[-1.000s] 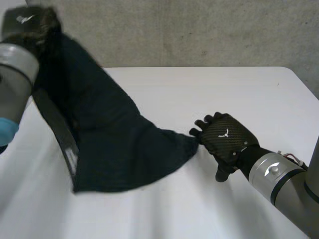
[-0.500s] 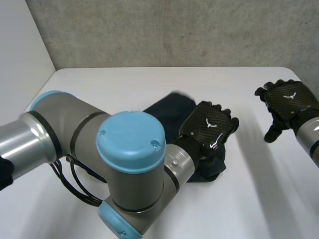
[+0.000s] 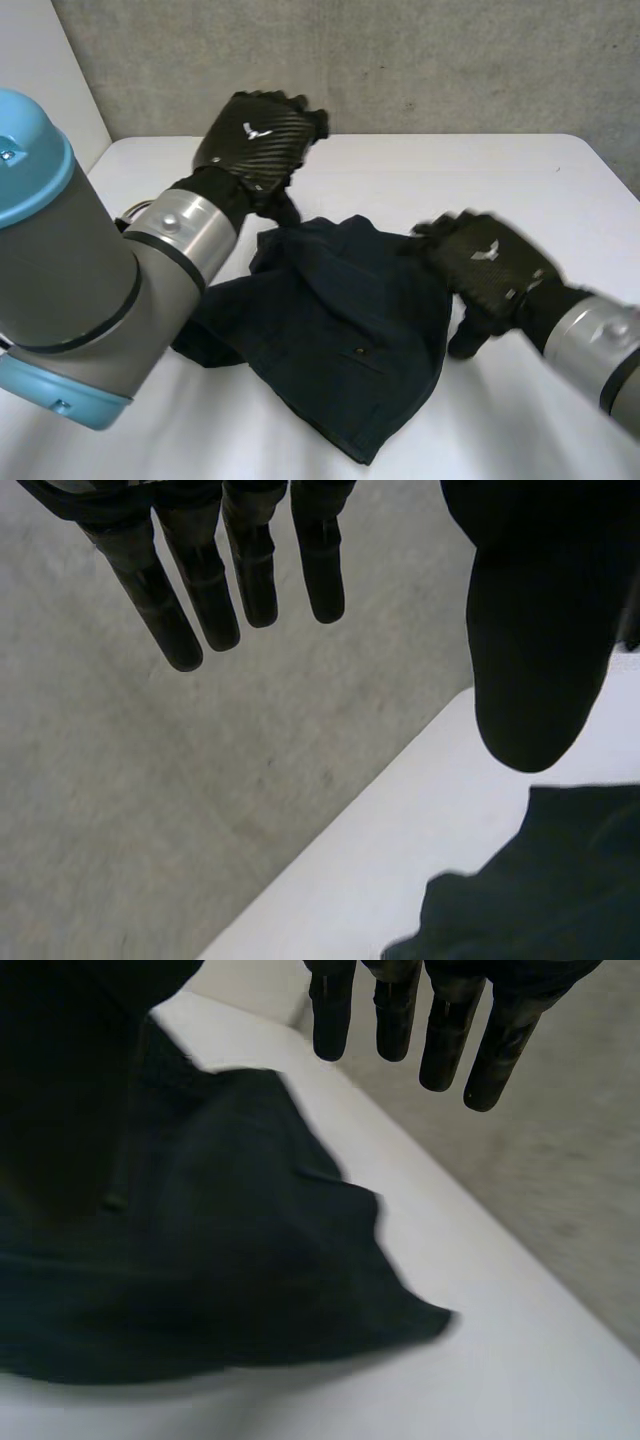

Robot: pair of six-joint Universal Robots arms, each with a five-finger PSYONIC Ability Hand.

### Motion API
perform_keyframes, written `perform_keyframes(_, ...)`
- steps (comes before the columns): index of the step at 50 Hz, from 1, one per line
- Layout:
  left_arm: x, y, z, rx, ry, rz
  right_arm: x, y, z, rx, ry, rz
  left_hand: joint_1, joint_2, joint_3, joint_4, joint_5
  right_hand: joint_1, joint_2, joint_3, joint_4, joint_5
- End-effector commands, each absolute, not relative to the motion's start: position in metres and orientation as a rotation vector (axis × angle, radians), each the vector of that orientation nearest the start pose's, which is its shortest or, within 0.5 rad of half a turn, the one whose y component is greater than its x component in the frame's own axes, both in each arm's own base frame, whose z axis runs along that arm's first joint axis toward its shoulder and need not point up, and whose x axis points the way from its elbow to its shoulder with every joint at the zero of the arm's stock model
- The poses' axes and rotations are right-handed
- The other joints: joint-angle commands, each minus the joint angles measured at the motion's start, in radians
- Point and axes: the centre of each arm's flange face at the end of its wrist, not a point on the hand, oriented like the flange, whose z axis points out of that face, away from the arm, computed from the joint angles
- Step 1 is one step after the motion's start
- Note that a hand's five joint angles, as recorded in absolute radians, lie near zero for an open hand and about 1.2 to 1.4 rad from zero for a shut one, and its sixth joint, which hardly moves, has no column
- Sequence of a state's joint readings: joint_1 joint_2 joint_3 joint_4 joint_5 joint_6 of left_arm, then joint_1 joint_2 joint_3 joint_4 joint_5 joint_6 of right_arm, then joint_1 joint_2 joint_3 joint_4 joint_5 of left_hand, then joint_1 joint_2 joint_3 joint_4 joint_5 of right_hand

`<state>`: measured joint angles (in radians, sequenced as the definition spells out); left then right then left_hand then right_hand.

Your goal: Fold the shorts.

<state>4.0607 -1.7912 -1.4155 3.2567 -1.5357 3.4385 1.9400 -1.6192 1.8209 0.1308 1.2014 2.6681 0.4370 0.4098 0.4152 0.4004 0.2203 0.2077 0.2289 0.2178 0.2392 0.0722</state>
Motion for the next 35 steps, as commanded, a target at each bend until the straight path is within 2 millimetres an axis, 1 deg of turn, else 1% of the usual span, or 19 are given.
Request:
perform_keyframes(1, -0.302, -0.238, 0.279, 0.928, 2.211, -2.370, 0.268, -0.129, 0.206, -1.383, 1.972, -1.449, -0.018, 0.009, 0.004, 0.019, 0.024, -0.033, -0.054, -0.043, -0.065, -0.072)
perform_keyframes(2, -0.297, -0.244, 0.277, 0.884, 2.228, -2.360, 0.271, -0.126, 0.201, -1.399, 1.972, -1.428, -0.021, 0.006, 0.001, 0.016, 0.021, -0.033, -0.054, -0.043, -0.065, -0.072)
perform_keyframes(5, -0.292, -0.251, 0.275, 0.825, 2.250, -2.348, 0.279, -0.117, 0.184, -1.433, 1.958, -1.408, -0.021, 0.006, 0.001, 0.016, 0.021, -0.033, -0.054, -0.043, -0.065, -0.072)
perform_keyframes(7, -0.286, -0.258, 0.274, 0.773, 2.264, -2.341, 0.281, -0.117, 0.177, -1.437, 1.948, -1.425, -0.021, 0.006, 0.001, 0.016, 0.021, -0.033, -0.054, -0.043, -0.065, -0.072)
perform_keyframes(11, -0.277, -0.267, 0.273, 0.708, 2.284, -2.334, 0.283, -0.122, 0.165, -1.426, 1.953, -1.481, -0.021, 0.006, 0.001, 0.016, 0.021, 0.103, 0.082, 0.093, 0.072, 0.064)
perform_keyframes(13, -0.274, -0.270, 0.273, 0.683, 2.296, -2.334, 0.284, -0.127, 0.159, -1.423, 1.972, -1.498, -0.021, 0.006, 0.001, 0.016, 0.021, 0.352, 0.330, 0.342, 0.320, 0.313)
perform_keyframes(14, -0.273, -0.271, 0.272, 0.677, 2.301, -2.330, 0.284, -0.130, 0.158, -1.420, 1.982, -1.507, -0.024, 0.003, -0.002, 0.013, 0.018, 0.551, 0.529, 0.540, 0.519, 0.511)
perform_keyframes(15, -0.273, -0.271, 0.272, 0.672, 2.303, -2.331, 0.284, -0.134, 0.157, -1.411, 1.998, -1.525, -0.024, 0.003, -0.002, 0.013, 0.018, 1.070, 1.049, 1.060, 1.038, 1.031)
perform_keyframes(16, -0.273, -0.271, 0.271, 0.670, 2.308, -2.330, 0.284, -0.137, 0.156, -1.402, 2.013, -1.536, -0.024, 0.003, -0.002, 0.013, 0.018, 1.187, 1.166, 1.177, 1.156, 1.148)
perform_keyframes(18, -0.273, -0.271, 0.270, 0.669, 2.317, -2.323, 0.284, -0.143, 0.159, -1.383, 2.026, -1.580, -0.027, 0.000, -0.005, 0.010, 0.015, 1.189, 1.167, 1.178, 1.157, 1.150)
perform_keyframes(19, -0.273, -0.271, 0.269, 0.669, 2.318, -2.321, 0.285, -0.154, 0.165, -1.362, 2.022, -1.662, -0.027, 0.000, -0.005, 0.010, 0.015, 1.189, 1.167, 1.178, 1.157, 1.150)
perform_keyframes(22, -0.273, -0.270, 0.267, 0.671, 2.326, -2.312, 0.284, -0.181, 0.179, -1.295, 2.018, -1.801, -0.033, -0.005, -0.011, 0.004, 0.010, 1.189, 1.167, 1.178, 1.157, 1.150)
perform_keyframes(23, -0.273, -0.270, 0.267, 0.671, 2.326, -2.312, 0.278, -0.206, 0.189, -1.244, 2.034, -1.889, -0.036, -0.008, -0.014, 0.001, 0.007, 1.189, 1.167, 1.178, 1.157, 1.150)
perform_keyframes(26, -0.273, -0.269, 0.265, 0.675, 2.333, -2.304, 0.262, -0.247, 0.199, -1.198, 2.090, -1.998, -0.039, -0.011, -0.017, -0.002, 0.004, 1.189, 1.167, 1.178, 1.157, 1.150)
perform_keyframes(27, -0.273, -0.269, 0.265, 0.675, 2.333, -2.304, 0.253, -0.272, 0.201, -1.203, 2.125, -2.052, -0.041, -0.014, -0.020, -0.005, 0.001, 1.189, 1.167, 1.178, 1.157, 1.150)
perform_keyframes(30, -0.273, -0.267, 0.264, 0.683, 2.338, -2.297, 0.239, -0.310, 0.203, -1.243, 2.175, -2.133, -0.050, -0.023, -0.028, -0.014, -0.008, 1.189, 1.167, 1.178, 1.157, 1.150)
perform_keyframes(31, -0.273, -0.267, 0.263, 0.685, 2.340, -2.295, 0.230, -0.333, 0.206, -1.282, 2.201, -2.192, -0.050, -0.023, -0.029, -0.014, -0.008, 1.189, 1.167, 1.178, 1.157, 1.150)
perform_keyframes(34, -0.273, -0.266, 0.262, 0.687, 2.345, -2.289, 0.213, -0.366, 0.209, -1.347, 2.244, -2.274, -0.050, -0.023, -0.029, -0.014, -0.008, 1.189, 1.167, 1.178, 1.157, 1.150)
perform_keyframes(35, -0.273, -0.266, 0.261, 0.687, 2.346, -2.287, 0.201, -0.386, 0.207, -1.394, 2.276, -2.316, -0.053, -0.026, -0.031, -0.017, -0.011, 1.189, 1.167, 1.178, 1.157, 1.150)
